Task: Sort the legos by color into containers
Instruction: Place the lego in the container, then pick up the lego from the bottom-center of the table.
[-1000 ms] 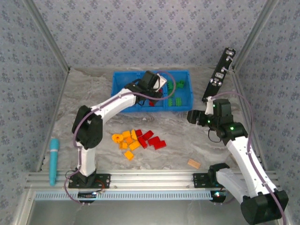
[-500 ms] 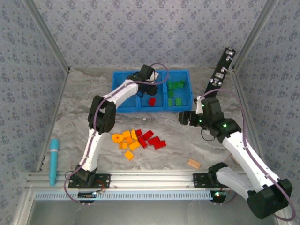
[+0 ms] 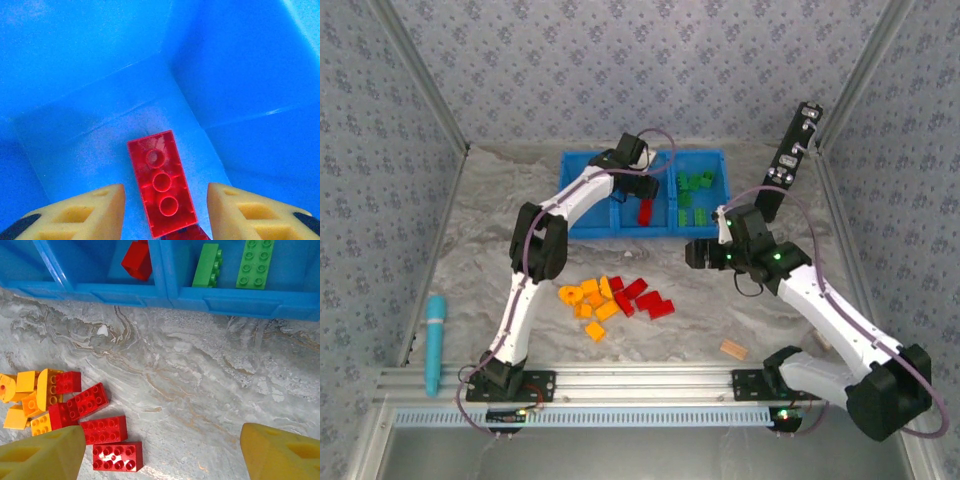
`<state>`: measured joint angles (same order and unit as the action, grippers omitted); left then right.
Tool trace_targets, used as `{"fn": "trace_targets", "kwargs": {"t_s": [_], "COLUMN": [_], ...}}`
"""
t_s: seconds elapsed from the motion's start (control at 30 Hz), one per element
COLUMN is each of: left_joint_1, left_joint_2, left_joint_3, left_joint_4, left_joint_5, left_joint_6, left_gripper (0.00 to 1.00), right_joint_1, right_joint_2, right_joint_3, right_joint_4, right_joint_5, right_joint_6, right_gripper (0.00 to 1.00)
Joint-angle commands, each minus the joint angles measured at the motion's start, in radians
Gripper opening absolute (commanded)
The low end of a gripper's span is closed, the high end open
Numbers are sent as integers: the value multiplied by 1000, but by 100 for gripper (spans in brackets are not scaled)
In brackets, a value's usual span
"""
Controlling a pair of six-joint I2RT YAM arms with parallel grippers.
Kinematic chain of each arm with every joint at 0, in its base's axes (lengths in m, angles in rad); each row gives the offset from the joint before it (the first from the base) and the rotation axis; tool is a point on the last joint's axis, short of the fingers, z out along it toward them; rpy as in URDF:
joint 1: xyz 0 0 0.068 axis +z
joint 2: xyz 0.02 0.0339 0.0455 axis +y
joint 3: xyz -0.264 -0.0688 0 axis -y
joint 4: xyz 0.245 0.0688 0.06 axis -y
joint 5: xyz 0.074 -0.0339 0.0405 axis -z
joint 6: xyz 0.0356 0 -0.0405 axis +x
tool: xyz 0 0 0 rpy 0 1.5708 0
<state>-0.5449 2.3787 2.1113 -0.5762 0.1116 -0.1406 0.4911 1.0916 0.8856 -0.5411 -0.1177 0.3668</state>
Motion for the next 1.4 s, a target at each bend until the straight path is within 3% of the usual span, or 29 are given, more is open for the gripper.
{"fn": "trace_targets", "kwargs": {"t_s": [0.0, 0.3, 0.57, 0.67, 0.77, 0.87, 1.1, 1.37], "left_joint_1": [-10, -19, -17, -14, 0, 29, 133, 227], "left_joint_2": [-13, -250, -530, -632, -741, -850, -1120, -1334], "left_joint_3": [-23, -133, -319, -393, -458, -516, -681, -824], "left_joint_4": [-37, -5, 21, 15, -29, -93, -217, -246], "left_joint_5": [54, 68, 85, 80, 45, 9, -39, -49], "left_joint_6": [-8, 22, 46, 59, 84, 120, 174, 219], "left_gripper": [48, 50, 54, 56, 58, 61, 66, 76], "right_joint_1": [16, 91, 206, 273, 335, 367, 478, 569], "right_joint_2": [23, 69, 74, 108, 118, 118, 147, 188], "right_joint_3": [38, -12, -93, -99, -133, -134, -133, -264], "right_joint_4": [12, 45, 114, 114, 148, 146, 33, 188], "right_joint_5": [19, -68, -183, -91, -47, -144, -11, 168], "right_joint_6": [-22, -81, -257, -351, -450, -600, -910, -993], "right_gripper": [82, 83, 87, 96, 96, 96, 99, 99]}}
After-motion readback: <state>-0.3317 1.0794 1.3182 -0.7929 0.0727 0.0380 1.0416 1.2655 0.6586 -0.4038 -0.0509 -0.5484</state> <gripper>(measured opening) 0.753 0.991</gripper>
